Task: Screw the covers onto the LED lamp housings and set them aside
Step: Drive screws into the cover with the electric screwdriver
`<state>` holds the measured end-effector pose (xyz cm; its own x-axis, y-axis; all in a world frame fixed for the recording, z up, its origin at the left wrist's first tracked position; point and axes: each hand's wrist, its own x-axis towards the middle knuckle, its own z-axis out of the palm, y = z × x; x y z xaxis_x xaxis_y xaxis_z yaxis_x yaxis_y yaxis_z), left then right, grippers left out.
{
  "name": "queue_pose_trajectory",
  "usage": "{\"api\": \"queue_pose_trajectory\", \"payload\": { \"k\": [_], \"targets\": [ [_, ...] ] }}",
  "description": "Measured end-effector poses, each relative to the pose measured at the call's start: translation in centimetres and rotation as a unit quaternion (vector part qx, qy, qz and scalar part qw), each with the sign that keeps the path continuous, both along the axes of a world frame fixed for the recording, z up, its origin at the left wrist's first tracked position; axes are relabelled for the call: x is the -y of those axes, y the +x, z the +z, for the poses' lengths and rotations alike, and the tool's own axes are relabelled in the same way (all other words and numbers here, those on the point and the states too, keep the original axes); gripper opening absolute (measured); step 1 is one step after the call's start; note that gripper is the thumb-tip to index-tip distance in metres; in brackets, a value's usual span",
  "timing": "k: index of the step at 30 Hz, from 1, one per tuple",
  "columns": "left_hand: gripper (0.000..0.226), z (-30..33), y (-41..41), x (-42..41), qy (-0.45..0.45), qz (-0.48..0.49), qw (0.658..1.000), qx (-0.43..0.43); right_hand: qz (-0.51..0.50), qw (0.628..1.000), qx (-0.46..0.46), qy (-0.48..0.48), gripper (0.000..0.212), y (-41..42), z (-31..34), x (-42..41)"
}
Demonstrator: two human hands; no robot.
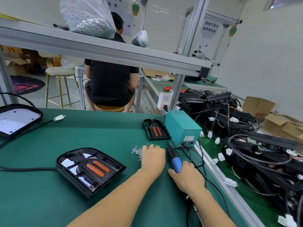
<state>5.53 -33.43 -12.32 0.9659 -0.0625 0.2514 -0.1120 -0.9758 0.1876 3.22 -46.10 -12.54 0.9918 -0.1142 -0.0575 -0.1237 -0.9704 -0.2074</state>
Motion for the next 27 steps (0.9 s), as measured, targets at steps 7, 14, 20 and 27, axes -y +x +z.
{"api": "queue_pose_trajectory", "payload": {
  "k": [7, 14, 20, 27],
  "targets": [
    [0.018, 5.2, -2.7, -2.4, -0.483, -0.017, 0.874, -0.056, -0.007, 0.988, -0.085, 0.126, 0.034, 1.2, 2.8, 1.2],
    [0.013, 7.7, -5.6, -11.3, -0.678, 0.002, 0.734, -0.046, -0.079, 0.727, -0.077, 0.678, 0.030, 0.7, 7.5, 1.9],
    [0.011, 6.8, -8.2, -16.2, -0.745, 0.039, 0.665, -0.036, -0.016, 0.518, -0.026, 0.855, 0.047, -1.3, 12.5, -1.8],
    [0.007, 5.5, -11.4, -17.3, -0.768, 0.027, 0.638, -0.046, 0.058, 0.428, 0.091, 0.897, 0.022, -3.7, 14.5, -7.5]
  ]
}}
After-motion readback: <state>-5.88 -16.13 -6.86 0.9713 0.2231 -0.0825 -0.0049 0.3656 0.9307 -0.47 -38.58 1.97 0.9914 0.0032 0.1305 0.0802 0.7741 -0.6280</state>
